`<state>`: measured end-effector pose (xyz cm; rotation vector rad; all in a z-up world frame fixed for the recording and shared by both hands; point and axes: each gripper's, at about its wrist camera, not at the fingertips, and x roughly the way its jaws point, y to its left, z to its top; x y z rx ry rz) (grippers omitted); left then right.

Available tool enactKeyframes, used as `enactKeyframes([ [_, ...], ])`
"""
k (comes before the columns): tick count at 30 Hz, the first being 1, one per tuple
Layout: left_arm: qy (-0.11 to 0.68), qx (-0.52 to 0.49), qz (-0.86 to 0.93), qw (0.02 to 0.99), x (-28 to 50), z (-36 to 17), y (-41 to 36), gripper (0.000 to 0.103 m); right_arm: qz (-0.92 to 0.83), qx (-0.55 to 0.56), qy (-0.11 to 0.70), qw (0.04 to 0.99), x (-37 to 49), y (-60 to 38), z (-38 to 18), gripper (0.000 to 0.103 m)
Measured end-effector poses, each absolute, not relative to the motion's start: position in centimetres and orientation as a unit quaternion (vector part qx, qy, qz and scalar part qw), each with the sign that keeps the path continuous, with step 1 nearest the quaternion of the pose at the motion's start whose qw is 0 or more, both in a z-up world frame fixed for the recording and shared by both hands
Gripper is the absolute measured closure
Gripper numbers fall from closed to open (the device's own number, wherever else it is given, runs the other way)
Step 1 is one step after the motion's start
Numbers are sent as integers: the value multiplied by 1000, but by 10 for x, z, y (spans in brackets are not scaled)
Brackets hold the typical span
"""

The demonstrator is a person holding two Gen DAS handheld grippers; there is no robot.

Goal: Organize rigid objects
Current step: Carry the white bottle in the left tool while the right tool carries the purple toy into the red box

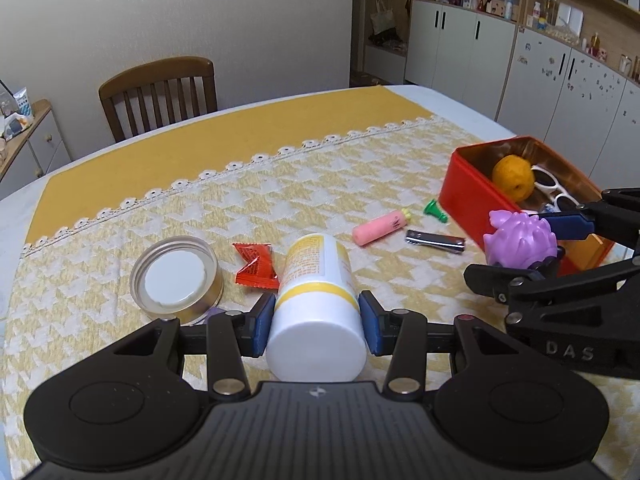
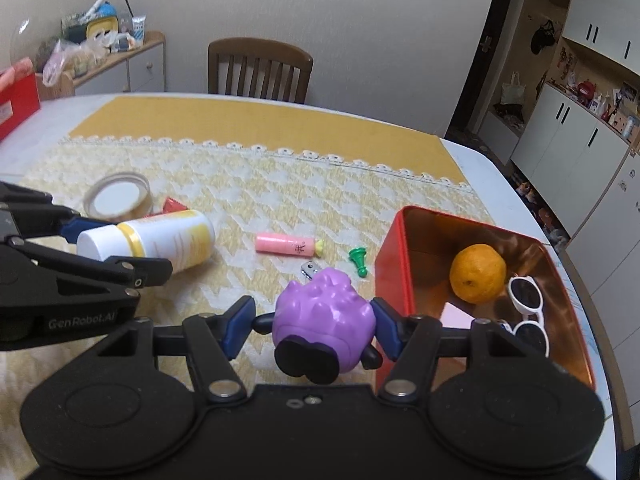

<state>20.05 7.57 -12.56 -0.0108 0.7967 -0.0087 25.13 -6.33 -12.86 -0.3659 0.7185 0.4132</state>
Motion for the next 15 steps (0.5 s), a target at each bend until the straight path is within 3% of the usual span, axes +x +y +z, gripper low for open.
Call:
enactKeyframes([
  [15, 349, -40, -33, 936, 176, -69, 43, 59, 212, -130, 339, 908, 234, -112, -79, 41],
])
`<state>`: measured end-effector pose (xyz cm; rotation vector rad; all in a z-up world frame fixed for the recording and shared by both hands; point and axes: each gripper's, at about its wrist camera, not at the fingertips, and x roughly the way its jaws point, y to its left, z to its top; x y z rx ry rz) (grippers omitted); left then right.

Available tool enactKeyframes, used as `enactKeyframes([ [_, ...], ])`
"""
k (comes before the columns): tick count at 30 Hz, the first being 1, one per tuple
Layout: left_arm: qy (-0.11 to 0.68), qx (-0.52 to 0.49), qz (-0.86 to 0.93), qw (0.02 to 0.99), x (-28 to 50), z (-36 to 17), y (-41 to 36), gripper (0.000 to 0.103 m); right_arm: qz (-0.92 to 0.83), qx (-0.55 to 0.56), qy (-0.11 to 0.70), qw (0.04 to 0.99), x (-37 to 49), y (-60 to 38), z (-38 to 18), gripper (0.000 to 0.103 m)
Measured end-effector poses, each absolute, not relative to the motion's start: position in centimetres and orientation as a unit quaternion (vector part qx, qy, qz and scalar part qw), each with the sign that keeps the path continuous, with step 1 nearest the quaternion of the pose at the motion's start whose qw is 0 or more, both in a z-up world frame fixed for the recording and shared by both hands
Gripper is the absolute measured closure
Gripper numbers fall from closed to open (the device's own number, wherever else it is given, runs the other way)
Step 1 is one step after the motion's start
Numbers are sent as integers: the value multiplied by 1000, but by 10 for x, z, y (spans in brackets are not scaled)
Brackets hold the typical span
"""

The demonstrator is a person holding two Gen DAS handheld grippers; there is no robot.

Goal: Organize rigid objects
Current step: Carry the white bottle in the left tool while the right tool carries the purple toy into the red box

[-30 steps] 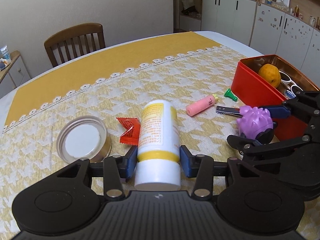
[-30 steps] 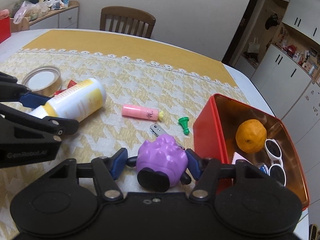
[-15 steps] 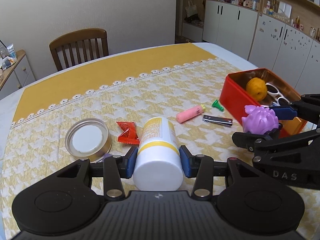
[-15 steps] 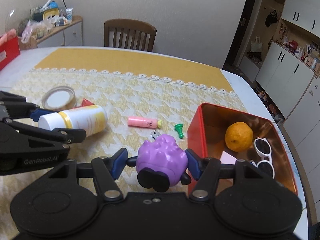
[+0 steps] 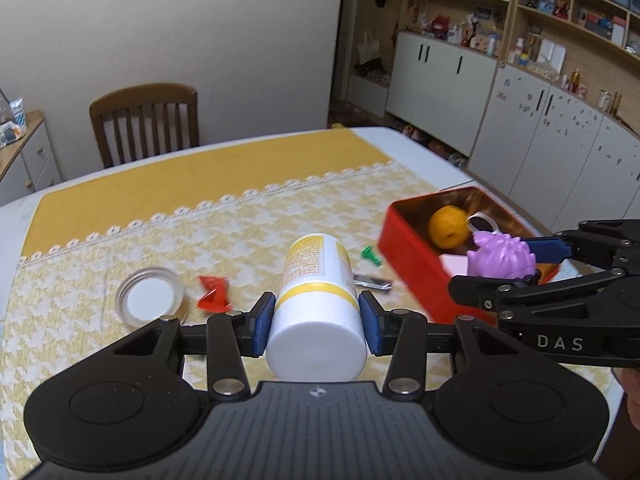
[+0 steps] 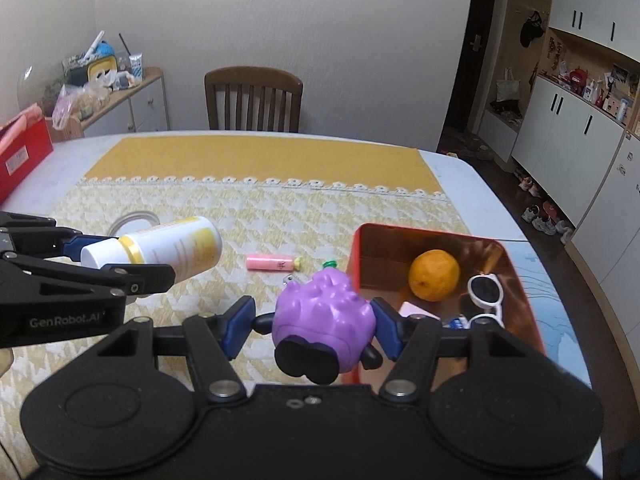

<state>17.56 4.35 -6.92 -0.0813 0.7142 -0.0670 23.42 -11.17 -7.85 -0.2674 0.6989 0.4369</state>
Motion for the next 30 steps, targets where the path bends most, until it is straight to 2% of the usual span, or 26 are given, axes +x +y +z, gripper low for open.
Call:
enactKeyframes([
  [12, 329, -36, -62, 941, 184, -42, -12, 59, 211, -121, 321, 915, 237, -168, -54, 41],
  [30, 356, -24, -58, 933, 233, -55, -88, 59, 195, -120, 325, 917, 273, -247, -68, 41],
])
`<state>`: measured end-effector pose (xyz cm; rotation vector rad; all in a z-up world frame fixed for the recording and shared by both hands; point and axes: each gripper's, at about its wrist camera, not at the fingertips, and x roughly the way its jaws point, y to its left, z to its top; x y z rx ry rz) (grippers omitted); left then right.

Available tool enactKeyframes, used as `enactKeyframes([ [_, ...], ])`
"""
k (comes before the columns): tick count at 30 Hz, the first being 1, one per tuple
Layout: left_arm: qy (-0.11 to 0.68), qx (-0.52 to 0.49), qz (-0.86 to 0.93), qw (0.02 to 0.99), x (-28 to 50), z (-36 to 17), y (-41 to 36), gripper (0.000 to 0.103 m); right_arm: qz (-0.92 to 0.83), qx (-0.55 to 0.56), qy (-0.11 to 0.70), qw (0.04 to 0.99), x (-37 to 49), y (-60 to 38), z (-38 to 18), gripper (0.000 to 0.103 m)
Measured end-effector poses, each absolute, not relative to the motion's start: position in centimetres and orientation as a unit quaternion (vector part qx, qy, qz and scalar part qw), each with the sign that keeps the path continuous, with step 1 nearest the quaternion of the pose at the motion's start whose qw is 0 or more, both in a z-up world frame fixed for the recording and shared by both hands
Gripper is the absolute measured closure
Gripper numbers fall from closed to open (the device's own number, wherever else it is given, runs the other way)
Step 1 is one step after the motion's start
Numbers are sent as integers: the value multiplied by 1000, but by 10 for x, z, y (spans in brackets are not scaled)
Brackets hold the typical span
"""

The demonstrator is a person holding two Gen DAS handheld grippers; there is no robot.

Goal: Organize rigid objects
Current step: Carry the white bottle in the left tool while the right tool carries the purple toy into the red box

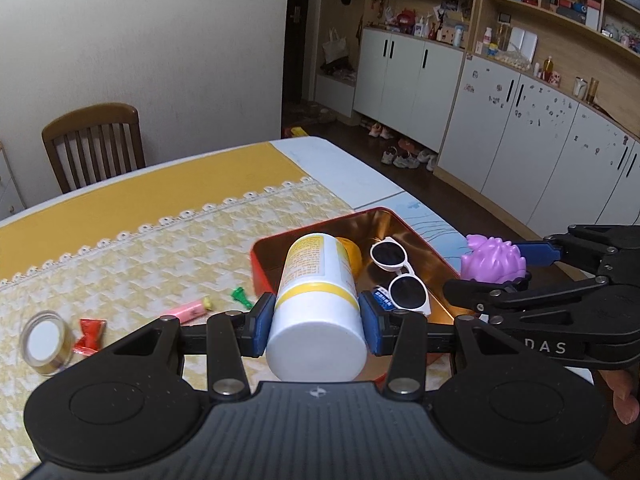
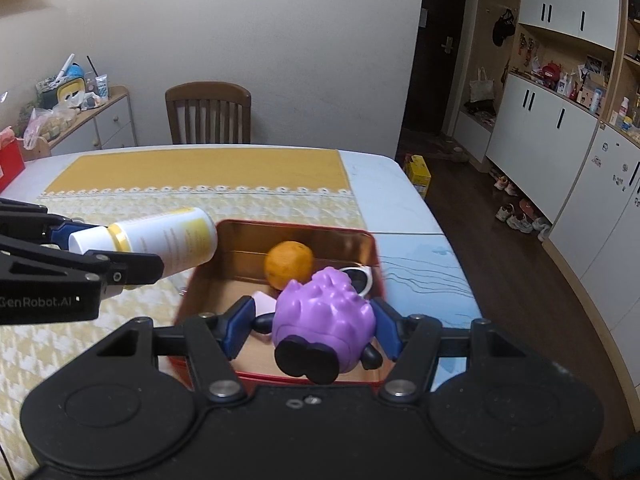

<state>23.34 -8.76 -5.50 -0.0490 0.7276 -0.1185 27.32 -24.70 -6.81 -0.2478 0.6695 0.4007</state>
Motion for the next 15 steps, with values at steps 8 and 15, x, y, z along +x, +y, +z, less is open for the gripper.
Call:
enactKeyframes([
  [8, 386, -22, -29, 922, 269, -79, -108, 59, 212, -131, 348, 903, 302, -263, -85, 41],
  [15, 405, -30, 1, 914, 290, -96, -110, 59, 247, -156, 358, 887, 318, -255, -98, 41],
])
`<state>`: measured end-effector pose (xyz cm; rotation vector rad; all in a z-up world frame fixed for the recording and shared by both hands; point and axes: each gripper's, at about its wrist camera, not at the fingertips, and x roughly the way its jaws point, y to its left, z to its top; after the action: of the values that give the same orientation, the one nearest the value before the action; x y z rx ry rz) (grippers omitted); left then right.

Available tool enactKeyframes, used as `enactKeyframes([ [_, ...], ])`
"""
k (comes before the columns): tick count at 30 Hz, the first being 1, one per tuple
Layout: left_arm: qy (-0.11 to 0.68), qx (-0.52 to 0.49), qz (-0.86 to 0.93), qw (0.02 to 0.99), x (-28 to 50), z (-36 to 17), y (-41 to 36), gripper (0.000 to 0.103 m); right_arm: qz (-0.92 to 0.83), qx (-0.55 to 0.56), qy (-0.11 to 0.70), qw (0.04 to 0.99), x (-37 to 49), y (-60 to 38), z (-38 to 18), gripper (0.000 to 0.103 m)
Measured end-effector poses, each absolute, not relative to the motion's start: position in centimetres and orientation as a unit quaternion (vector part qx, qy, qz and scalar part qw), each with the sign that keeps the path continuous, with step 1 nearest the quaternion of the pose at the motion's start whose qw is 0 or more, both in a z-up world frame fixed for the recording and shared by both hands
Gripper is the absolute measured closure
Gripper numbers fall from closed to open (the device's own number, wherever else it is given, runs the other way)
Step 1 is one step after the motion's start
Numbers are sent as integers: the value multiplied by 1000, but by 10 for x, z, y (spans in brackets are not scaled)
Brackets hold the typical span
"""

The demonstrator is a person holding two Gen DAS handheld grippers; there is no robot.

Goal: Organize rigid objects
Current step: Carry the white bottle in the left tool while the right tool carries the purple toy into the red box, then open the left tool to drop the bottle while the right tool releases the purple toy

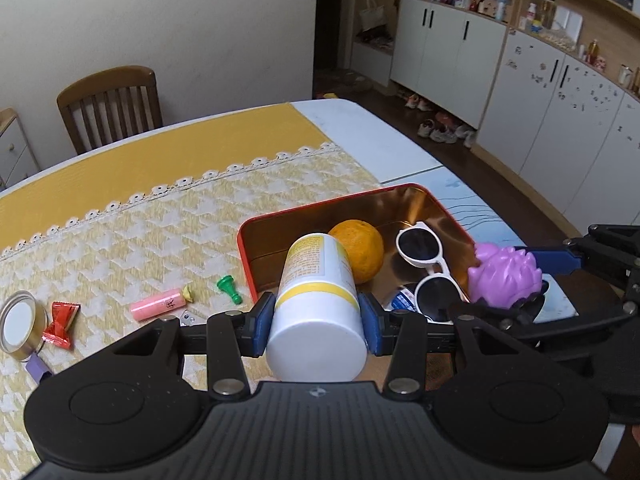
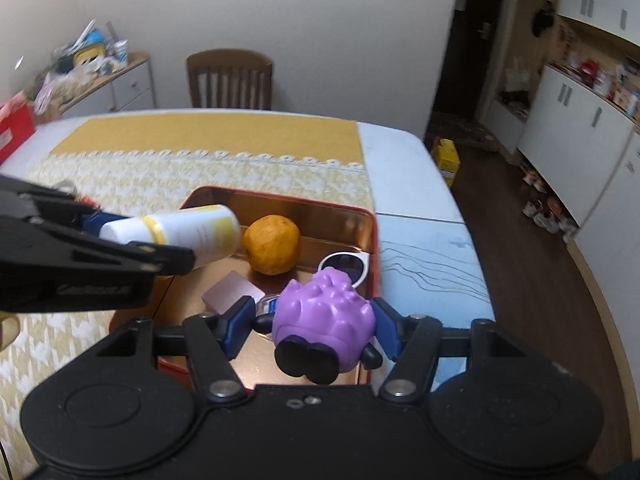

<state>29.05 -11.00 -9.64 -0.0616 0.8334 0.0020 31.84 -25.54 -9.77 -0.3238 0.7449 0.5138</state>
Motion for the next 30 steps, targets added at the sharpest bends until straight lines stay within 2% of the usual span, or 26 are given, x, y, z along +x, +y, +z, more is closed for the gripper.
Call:
enactKeyframes([
  [8, 430, -55, 21, 901, 311, -111, -108, 59, 278, -177, 372, 867, 333, -245, -114, 41],
  [30, 469, -36, 19, 882, 328, -133, -125, 59, 293, -203, 388, 850, 342, -248, -131, 41],
])
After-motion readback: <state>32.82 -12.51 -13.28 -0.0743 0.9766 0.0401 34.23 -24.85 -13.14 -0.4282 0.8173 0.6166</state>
